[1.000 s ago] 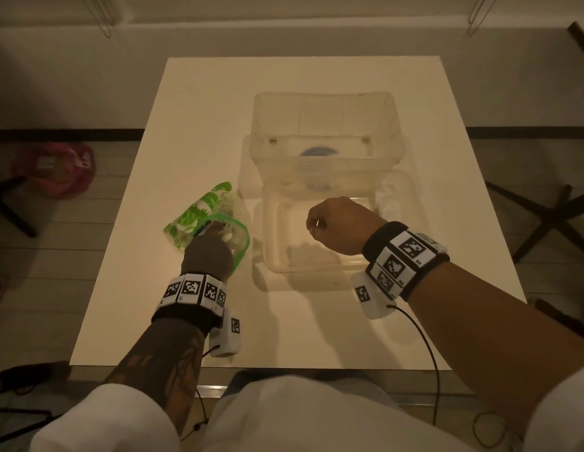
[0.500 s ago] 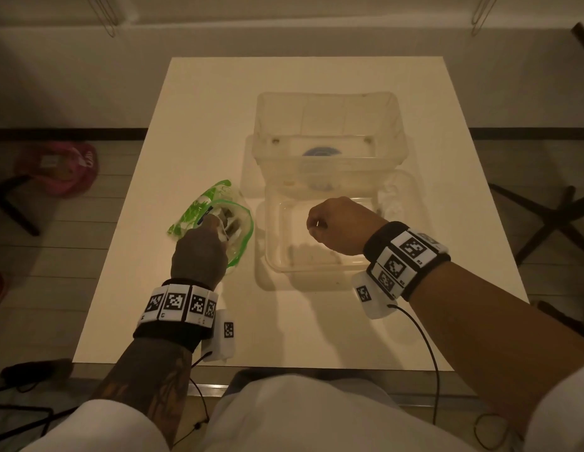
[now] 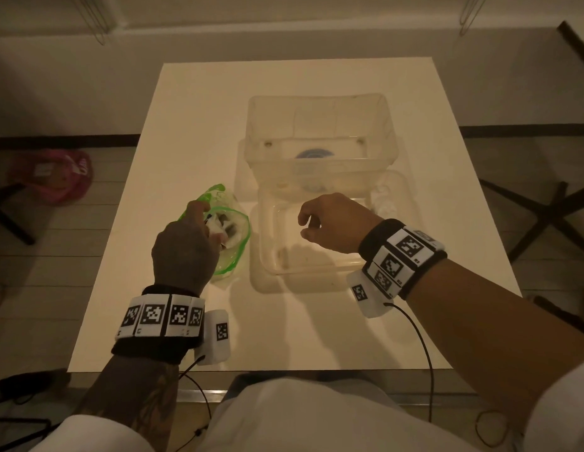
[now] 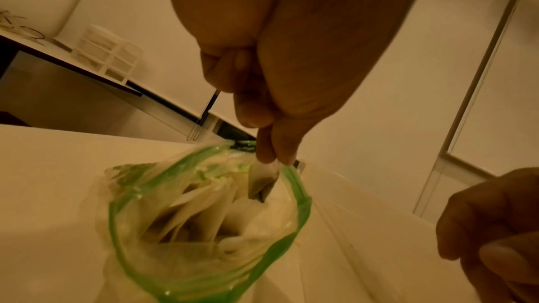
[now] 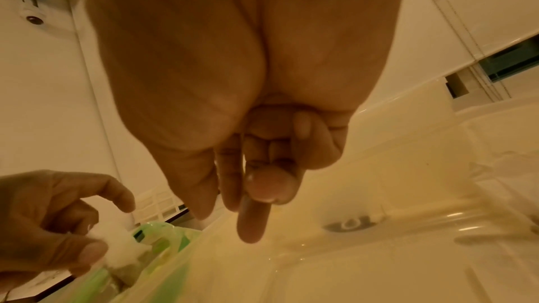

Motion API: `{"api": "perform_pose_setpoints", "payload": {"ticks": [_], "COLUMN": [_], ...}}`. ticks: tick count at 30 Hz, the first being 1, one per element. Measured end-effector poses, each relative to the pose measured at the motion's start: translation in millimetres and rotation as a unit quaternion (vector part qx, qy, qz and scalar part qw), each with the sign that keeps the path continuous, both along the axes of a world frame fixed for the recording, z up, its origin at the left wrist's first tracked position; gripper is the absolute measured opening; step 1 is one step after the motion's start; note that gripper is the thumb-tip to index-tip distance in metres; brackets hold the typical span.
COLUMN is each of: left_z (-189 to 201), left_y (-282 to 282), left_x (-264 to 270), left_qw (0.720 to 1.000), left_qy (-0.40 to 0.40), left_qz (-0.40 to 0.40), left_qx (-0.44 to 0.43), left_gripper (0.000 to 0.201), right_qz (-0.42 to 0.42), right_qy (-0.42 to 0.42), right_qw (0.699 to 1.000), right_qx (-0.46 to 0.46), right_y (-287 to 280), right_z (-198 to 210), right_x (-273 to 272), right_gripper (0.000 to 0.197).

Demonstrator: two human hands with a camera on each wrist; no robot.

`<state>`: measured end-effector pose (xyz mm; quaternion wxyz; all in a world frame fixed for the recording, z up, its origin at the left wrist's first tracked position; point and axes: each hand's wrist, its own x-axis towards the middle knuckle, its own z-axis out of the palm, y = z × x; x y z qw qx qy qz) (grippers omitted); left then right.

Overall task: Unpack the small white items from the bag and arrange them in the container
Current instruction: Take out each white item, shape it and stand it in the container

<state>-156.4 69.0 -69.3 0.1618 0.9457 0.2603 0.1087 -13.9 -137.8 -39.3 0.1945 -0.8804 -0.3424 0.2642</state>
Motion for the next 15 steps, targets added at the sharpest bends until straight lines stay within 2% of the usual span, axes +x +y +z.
{"api": "perform_pose_setpoints", "payload": {"ticks": [2,4,6,9,12,15], "left_z": [7.1,16.3,25.7,39.1,45.8,47.1], "left_y": [-1.1,-4.7,-9.5,-18.9,-31.9,-43.1], "left_x": [-1.5,-1.5,1.6,10.0,20.1,30.8], "left_qw": [0.999,0.993,0.978,0.933,0.9,0.877], "left_qy": [-0.048,-0.086,-0.085,-0.061,-0.053,-0.062], "left_qz": [-0.026,-0.055,-0.072,-0.095,-0.112,-0.117], "left_qx": [0.002,-0.056,-0.175,-0.341,-0.418,-0.463], "left_gripper": [0.025,0.013,0.015,0.024,0.03,0.031], "right_qz": [0.003,0.013,0.014,0.021,0.022,0.005], "right_qy": [-0.004,-0.022,-0.024,-0.004,0.038,0.073], "right_qw": [1.0,0.999,0.997,0.993,0.988,0.983], "right_qx": [0.016,0.042,0.077,0.116,0.147,0.17], "right_y": [-0.5,0.1,2.1,7.4,10.5,9.3], "right_z": [2.9,5.6,8.2,12.2,16.0,15.1], "right_x": [-1.0,-2.7,-6.7,-13.1,-15.5,-11.7], "right_gripper": [0.018,0.017,0.016,0.021,0.027,0.023]}}
